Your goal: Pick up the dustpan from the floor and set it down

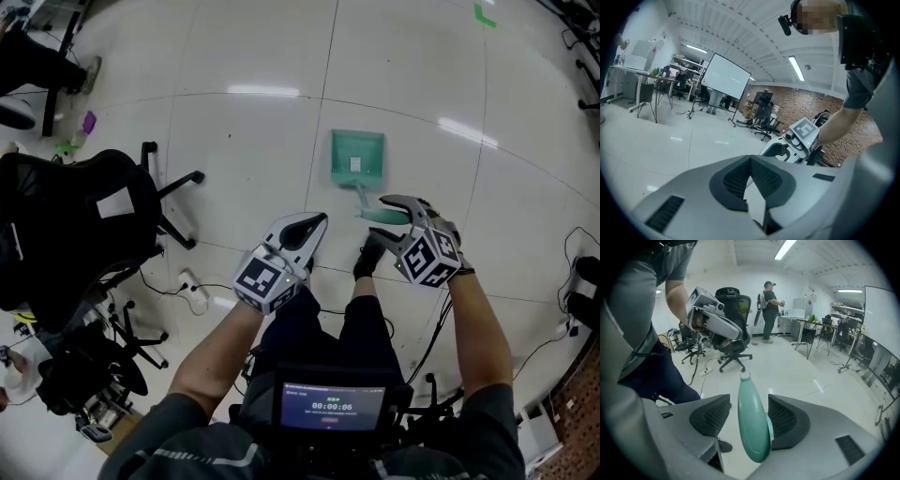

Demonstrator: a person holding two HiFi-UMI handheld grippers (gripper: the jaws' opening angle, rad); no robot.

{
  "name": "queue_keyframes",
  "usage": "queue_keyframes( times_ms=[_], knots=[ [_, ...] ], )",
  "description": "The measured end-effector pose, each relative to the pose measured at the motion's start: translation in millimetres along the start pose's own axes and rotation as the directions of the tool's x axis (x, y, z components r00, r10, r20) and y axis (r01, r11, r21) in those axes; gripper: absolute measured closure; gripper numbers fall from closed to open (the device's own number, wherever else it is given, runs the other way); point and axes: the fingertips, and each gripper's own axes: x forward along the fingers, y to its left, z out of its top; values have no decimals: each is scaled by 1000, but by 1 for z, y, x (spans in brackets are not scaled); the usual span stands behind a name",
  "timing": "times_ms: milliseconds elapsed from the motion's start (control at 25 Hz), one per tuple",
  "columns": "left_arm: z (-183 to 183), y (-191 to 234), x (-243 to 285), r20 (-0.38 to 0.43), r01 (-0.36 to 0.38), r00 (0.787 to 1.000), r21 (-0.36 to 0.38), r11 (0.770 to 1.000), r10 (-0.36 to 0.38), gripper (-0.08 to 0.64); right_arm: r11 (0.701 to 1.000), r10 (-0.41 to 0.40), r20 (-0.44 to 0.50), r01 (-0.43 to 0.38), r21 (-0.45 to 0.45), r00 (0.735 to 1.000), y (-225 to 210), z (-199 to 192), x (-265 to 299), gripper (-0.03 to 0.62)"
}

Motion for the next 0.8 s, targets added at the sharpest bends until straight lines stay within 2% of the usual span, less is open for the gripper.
queue_keyframes(
  times_ms=[120,240,440,600,800],
  knots=[
    [-4,-2,-1,-2,9,1000,2,1000,-9,534,1000,-3,6,3,-8,1000,2,0,7,347],
    [-8,0,-2,-9,4,1000,0,1000,-4,534,999,-12,10,12,-30,1000,2,-1,13,437],
    [9,0,-14,11,-7,1000,8,1000,7,534,1000,-24,32,25,-8,999,-3,10,10,446],
    [53,-8,-45,59,-13,998,29,999,12,534,998,-59,92,55,41,994,-4,56,-21,446],
    [145,-32,-106,162,-10,987,26,1000,6,534,996,-56,191,42,73,980,14,155,-108,448]
  ],
)
